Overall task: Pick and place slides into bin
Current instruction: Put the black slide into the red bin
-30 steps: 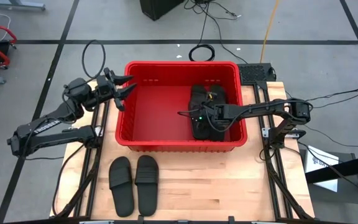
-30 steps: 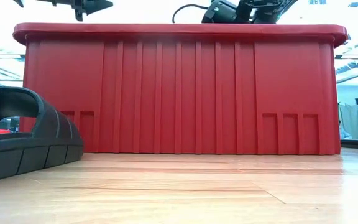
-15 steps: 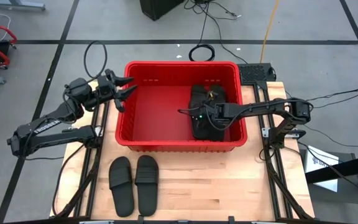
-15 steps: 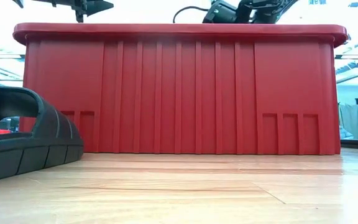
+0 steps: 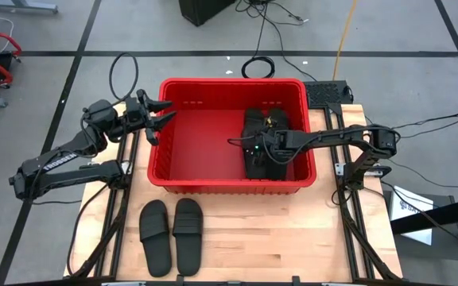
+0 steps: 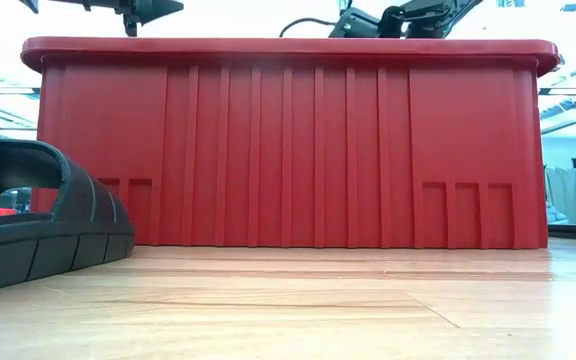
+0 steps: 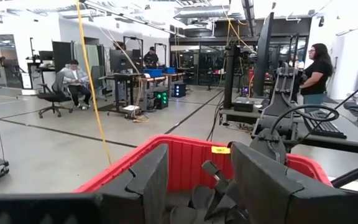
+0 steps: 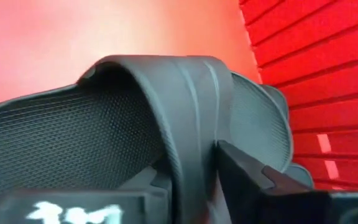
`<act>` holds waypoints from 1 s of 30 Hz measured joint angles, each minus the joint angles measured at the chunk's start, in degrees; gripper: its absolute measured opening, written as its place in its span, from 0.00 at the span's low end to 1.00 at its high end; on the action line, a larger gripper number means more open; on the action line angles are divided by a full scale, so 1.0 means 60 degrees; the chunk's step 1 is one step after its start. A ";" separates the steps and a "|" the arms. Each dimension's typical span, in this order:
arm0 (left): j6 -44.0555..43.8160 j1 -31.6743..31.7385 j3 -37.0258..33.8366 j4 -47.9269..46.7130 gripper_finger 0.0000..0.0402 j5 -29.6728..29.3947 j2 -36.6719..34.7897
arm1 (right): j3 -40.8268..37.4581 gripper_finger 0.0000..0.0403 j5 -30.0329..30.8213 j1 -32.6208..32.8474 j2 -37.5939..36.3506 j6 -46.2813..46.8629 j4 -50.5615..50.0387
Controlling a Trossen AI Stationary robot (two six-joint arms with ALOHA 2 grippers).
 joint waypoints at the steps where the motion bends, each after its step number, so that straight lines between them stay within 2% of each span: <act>1: -0.0038 0.0000 0.0000 -0.0031 0.45 0.0002 0.0003 | -0.0002 0.23 -0.0037 0.0000 0.0004 -0.0006 -0.0001; 3: -0.0048 0.0000 0.0000 -0.0082 0.45 0.0000 0.0003 | -0.0002 0.27 -0.0114 0.0000 0.0004 -0.0016 -0.0019; 8: -0.0048 0.0000 0.0000 -0.0174 0.45 0.0000 0.0003 | -0.0002 0.36 -0.1234 0.0000 0.0004 -0.0166 -0.0161; 14: -0.0048 -0.0003 0.0000 -0.0267 0.45 0.0003 0.0002 | -0.0002 0.43 -0.1294 0.0135 -0.0139 -0.0255 -0.0338; 18: -0.0048 -0.0004 0.0000 -0.0297 0.45 0.0003 0.0003 | -0.0020 0.46 -0.1596 0.0227 -0.0539 -0.0277 -0.0410; 24: -0.0067 -0.0004 0.0000 -0.0374 0.45 0.0088 0.0003 | -0.0020 0.48 -0.2563 0.0270 -0.1217 -0.0239 -0.0373; 30: -0.0134 -0.0004 0.0000 -0.0374 0.45 0.0175 0.0000 | -0.0017 0.47 -0.2555 0.0266 -0.1421 -0.0271 -0.0260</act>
